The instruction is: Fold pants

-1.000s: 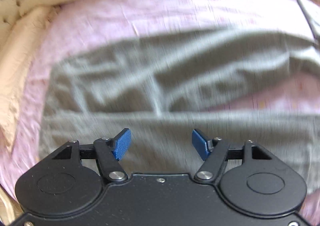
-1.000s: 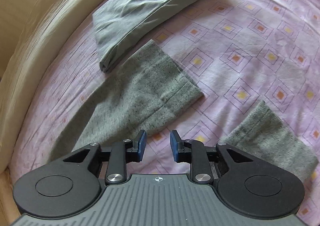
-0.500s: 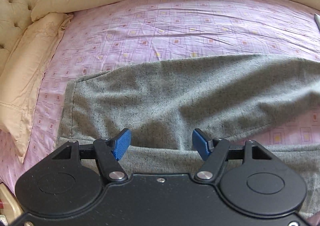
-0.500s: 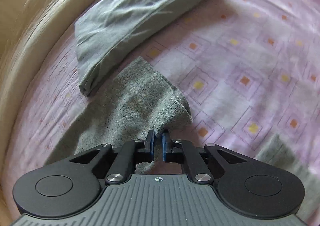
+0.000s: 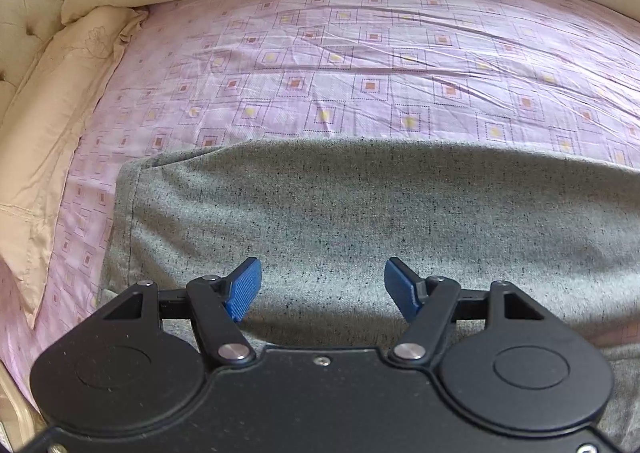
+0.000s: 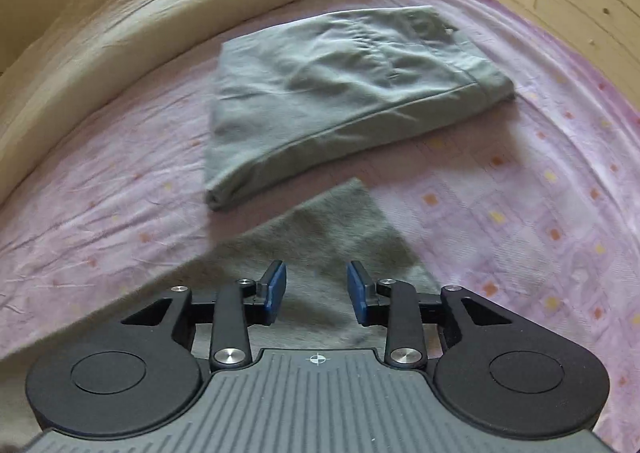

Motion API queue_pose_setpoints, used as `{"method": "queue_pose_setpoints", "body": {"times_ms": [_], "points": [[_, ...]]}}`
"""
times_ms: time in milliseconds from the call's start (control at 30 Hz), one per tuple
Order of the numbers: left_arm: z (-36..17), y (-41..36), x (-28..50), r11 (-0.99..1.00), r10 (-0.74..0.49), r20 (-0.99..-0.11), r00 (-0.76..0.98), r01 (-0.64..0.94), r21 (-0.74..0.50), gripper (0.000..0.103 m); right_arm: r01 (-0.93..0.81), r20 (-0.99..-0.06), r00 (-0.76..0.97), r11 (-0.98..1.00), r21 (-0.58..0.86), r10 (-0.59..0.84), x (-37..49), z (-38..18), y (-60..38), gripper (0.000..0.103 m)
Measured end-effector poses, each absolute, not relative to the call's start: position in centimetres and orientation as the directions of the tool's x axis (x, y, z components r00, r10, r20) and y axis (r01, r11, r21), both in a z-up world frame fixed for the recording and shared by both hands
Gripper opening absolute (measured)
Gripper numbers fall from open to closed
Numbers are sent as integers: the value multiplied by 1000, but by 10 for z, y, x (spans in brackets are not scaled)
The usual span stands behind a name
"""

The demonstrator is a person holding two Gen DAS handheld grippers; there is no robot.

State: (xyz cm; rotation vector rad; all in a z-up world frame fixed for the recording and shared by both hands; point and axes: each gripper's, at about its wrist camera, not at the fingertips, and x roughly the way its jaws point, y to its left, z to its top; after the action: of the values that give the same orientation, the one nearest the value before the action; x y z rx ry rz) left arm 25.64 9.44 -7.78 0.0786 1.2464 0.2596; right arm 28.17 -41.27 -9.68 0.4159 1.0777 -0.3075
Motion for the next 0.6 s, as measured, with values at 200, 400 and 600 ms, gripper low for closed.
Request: {"method": "queue_pose_setpoints", "body": {"times_ms": [200, 400, 600], "points": [[-76, 93, 253, 969, 221, -929, 295, -176, 174, 72, 556, -923, 382, 786, 270, 47, 345, -118, -386, 34], [-75, 103, 242, 964, 227, -932, 283, -203, 173, 72, 710, -978, 211, 687, 158, 6, 371, -150, -374, 34], [-80, 114, 242, 958, 228, -938, 261, -232, 168, 72, 691, -982, 191, 711, 127, -10, 363, -154, -370, 4]]}}
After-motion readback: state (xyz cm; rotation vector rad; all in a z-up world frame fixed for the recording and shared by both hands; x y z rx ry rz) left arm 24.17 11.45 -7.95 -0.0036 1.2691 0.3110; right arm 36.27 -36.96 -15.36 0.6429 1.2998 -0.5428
